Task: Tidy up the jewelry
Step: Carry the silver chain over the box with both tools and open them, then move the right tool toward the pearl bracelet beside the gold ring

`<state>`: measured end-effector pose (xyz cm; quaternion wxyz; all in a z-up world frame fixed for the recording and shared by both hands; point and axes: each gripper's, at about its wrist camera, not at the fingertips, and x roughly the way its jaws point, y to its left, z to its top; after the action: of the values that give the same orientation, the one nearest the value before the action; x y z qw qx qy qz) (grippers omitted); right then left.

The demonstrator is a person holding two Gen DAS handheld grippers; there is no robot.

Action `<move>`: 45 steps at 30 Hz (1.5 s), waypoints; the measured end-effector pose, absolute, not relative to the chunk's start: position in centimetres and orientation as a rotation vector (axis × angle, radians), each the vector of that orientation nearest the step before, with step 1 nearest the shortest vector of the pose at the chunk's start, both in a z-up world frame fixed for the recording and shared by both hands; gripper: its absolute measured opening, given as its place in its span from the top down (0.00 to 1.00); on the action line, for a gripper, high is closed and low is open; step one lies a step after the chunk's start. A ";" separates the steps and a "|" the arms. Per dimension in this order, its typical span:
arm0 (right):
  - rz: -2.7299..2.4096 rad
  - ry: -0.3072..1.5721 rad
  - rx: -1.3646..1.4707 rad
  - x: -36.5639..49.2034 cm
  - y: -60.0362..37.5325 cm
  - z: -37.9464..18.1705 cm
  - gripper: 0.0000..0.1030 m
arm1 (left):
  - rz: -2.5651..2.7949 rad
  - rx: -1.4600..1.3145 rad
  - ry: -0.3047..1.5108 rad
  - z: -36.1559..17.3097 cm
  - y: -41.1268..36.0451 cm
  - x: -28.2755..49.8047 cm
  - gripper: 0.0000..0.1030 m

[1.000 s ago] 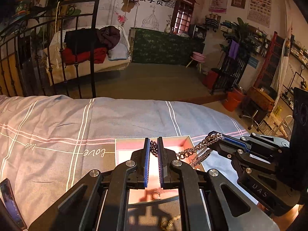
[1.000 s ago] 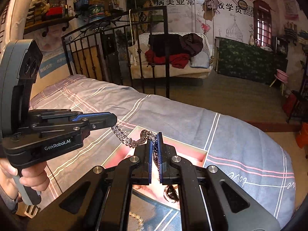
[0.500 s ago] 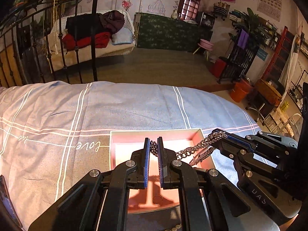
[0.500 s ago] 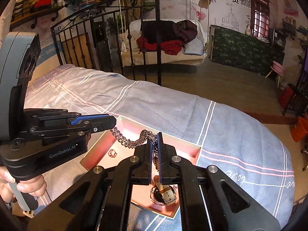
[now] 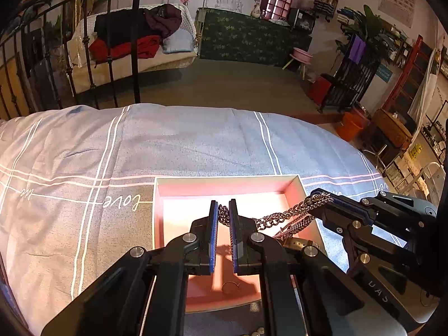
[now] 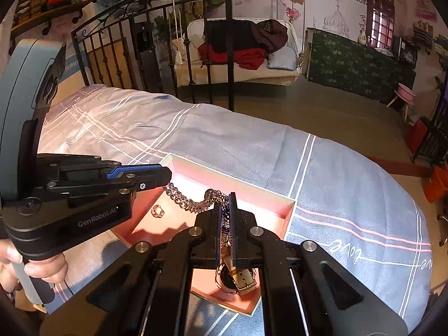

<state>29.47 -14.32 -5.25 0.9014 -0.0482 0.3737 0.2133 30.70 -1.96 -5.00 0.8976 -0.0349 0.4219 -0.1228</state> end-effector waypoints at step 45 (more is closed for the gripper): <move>0.206 0.965 -0.099 16.5 -19.5 -15.5 0.17 | -0.167 0.037 0.949 -14.0 2.1 16.6 0.23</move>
<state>16.52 -19.50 -15.52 0.8796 -0.0474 0.4629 0.0989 16.63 2.10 -14.04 0.8860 0.0176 0.4563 -0.0804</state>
